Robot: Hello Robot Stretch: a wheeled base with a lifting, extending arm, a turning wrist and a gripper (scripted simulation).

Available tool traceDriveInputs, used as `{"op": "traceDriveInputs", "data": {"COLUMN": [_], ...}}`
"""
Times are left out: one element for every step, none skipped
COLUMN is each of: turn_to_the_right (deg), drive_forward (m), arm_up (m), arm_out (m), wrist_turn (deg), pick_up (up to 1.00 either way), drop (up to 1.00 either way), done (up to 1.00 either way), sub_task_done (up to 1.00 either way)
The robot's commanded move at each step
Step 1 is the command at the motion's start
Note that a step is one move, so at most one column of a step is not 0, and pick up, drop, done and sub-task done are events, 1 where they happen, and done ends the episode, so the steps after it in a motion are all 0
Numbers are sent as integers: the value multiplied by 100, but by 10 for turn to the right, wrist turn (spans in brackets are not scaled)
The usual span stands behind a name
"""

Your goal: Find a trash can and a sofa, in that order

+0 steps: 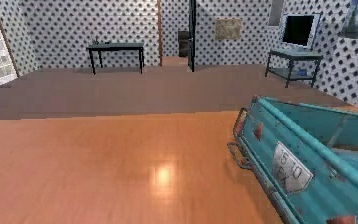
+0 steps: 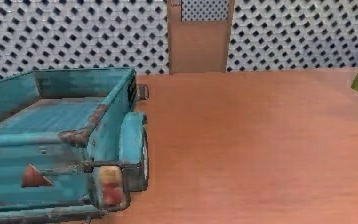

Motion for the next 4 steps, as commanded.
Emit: {"op": "traceDriveInputs", "data": {"turn_to_the_right": [0, -30, -60, 0], "drive_forward": [100, 0, 0, 50], "arm_up": [0, 0, 0, 0], "arm_out": [0, 0, 0, 0], "wrist_turn": [0, 0, 0, 0], "pick_up": [0, 0, 0, 0], "drop": [0, 0, 0, 0], "done": [0, 0, 0, 0], "sub_task_done": [0, 0, 0, 0]}}
